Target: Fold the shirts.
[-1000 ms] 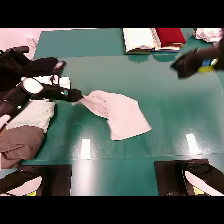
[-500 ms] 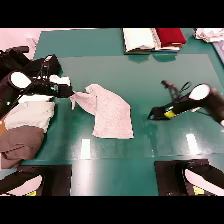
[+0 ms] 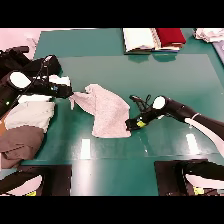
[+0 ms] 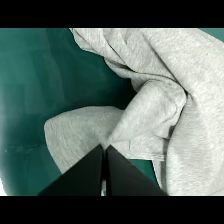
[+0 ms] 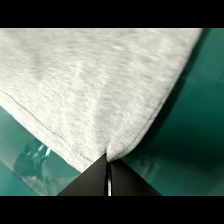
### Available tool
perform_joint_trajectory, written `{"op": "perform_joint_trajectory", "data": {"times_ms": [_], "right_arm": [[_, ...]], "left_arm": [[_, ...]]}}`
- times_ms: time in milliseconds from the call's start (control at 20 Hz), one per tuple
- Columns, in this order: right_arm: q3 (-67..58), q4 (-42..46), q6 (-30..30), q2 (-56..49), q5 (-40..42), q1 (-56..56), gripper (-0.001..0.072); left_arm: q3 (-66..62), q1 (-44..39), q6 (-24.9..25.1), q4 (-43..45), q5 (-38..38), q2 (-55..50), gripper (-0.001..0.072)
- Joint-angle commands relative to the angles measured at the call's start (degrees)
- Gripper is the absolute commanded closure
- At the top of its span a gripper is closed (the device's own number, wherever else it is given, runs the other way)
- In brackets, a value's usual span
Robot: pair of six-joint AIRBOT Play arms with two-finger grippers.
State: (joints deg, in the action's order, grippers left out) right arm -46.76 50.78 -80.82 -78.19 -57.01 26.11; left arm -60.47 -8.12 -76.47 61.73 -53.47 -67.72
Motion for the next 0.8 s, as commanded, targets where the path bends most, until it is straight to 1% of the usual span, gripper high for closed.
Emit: {"op": "perform_joint_trajectory", "data": {"times_ms": [0, 200, 300, 450, 500, 650, 750], "right_arm": [[-5.07, 4.92, -0.17, 0.24, -0.11, 0.63, 0.0701], [-15.37, 19.80, -2.36, 9.46, -7.89, -6.71, 0.0702], [-21.29, 24.44, -2.36, 14.99, -11.32, -11.93, 0.0701], [-30.99, 25.94, -2.16, 22.43, -14.01, -20.96, 0.0702], [-34.16, 25.92, -1.53, 24.70, -14.10, -23.82, 0.0701], [-42.42, 25.88, -0.52, 29.99, -14.08, -30.69, 0.0702], [-47.21, 25.90, 0.17, 32.65, -14.12, -34.18, 0.0702]], "left_arm": [[-0.63, 0.31, 0.00, 0.52, -0.37, 0.04, 0.0687], [-8.66, 0.31, -0.09, 4.90, -3.63, 0.07, 0.0687], [-13.49, 0.31, -1.49, 6.78, -4.04, 0.92, 0.0687], [-20.59, 0.31, -2.38, 9.62, -3.26, 4.79, 0.0688], [-22.53, 0.31, -3.06, 10.78, -2.69, 6.69, 0.0687], [-28.39, 0.31, -3.02, 13.42, -0.61, 13.86, 0.0688], [-31.80, 0.31, -2.99, 14.56, 2.10, 18.91, 0.0688]]}}
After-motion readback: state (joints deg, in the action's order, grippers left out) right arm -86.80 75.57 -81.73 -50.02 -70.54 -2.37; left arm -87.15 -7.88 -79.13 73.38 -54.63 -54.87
